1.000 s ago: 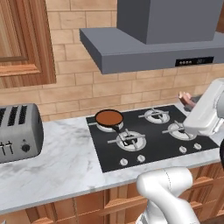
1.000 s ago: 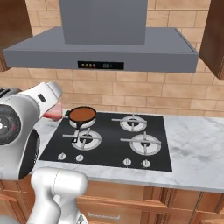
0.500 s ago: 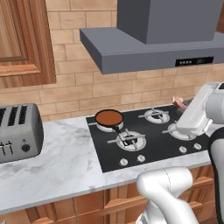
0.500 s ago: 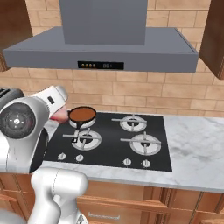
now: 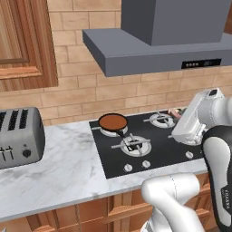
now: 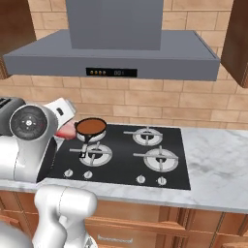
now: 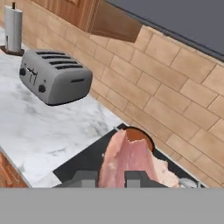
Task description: Retrieve the steak from the fridge and place it on the saucepan with marinade on the stove.
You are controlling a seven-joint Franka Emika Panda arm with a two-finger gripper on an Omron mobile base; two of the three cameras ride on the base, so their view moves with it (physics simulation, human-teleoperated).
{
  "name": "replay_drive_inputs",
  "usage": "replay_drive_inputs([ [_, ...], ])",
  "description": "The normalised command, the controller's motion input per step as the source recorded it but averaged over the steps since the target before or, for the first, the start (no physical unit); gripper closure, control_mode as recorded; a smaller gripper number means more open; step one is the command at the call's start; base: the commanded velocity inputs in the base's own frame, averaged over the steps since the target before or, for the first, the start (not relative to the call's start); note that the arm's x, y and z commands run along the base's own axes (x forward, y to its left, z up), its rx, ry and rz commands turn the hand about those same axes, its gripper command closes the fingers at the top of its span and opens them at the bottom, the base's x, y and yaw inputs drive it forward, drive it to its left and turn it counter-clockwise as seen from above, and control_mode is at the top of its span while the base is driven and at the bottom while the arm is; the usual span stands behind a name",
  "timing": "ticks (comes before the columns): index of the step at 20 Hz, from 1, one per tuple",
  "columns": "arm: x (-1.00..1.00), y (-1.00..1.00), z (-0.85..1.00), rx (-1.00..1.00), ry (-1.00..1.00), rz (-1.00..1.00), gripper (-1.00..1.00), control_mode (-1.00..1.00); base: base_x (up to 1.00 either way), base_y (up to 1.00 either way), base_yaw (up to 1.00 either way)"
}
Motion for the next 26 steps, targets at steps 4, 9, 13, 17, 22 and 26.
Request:
replay_drive_inputs([
  [4, 0.37, 0.35, -0.61, 0.00, 0.00, 0.00, 1.00, -1.00, 0.00, 0.00, 0.00],
  [9, 0.46, 0.24, -0.58, 0.00, 0.00, 0.00, 1.00, -1.00, 0.00, 0.00, 0.00],
  [13, 0.66, 0.16, -0.45, 0.00, 0.00, 0.00, 1.00, -1.00, 0.00, 0.00, 0.00],
  [17, 0.83, 0.09, -0.41, 0.00, 0.00, 0.00, 1.00, -1.00, 0.00, 0.00, 0.00],
  [22, 0.90, 0.02, -0.42, 0.00, 0.00, 0.00, 1.00, -1.00, 0.00, 0.00, 0.00],
  [26, 0.89, 0.02, -0.31, 0.00, 0.03, 0.00, 1.00, -1.00, 0.00, 0.00, 0.00],
])
